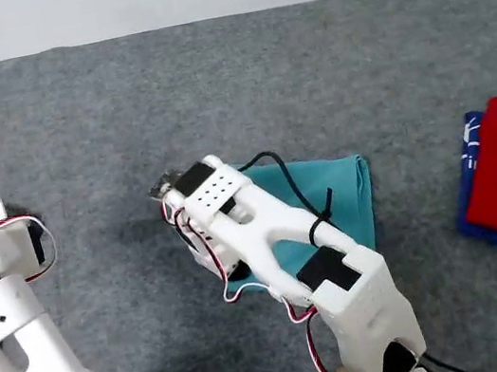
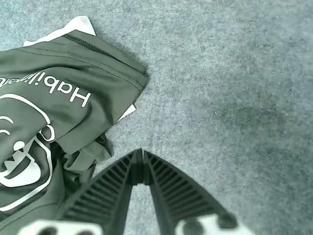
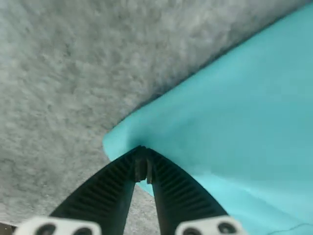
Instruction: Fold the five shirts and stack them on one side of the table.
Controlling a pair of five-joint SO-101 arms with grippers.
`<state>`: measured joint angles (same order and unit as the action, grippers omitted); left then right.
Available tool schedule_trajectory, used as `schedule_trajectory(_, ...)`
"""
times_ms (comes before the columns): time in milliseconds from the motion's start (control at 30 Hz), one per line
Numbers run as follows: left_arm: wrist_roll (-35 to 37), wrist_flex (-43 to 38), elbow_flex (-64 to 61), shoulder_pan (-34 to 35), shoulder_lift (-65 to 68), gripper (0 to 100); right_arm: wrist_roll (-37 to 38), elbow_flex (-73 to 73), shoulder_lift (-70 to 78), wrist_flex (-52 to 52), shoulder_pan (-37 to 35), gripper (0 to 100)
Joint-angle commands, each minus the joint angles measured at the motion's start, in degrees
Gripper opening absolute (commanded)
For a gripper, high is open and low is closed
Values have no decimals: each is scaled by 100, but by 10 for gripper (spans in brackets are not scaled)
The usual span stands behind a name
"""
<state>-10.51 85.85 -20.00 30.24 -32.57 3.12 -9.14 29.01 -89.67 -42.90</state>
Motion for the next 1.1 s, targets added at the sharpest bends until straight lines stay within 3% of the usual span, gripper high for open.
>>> schedule_trajectory(0, -53, 35, 198, 26, -167, 5, 70, -545, -470, -198, 171, 9)
schedule_trajectory(333, -53, 18, 189, 0, -167, 5, 149, -1037, -1068, -725, 1323, 9)
schedule_trajectory(600, -53, 35, 180, 9, -167, 5, 1002, -1037, -796, -426, 3248, 9)
schedule_trajectory(800, -53, 35, 171, 0, -167, 5, 1530, -1037, -101, 426, 4435, 9)
schedule_trajectory(1067, -62, 44, 171, 0, -167, 5, 1512, -1495, 338, 479, 4426, 9)
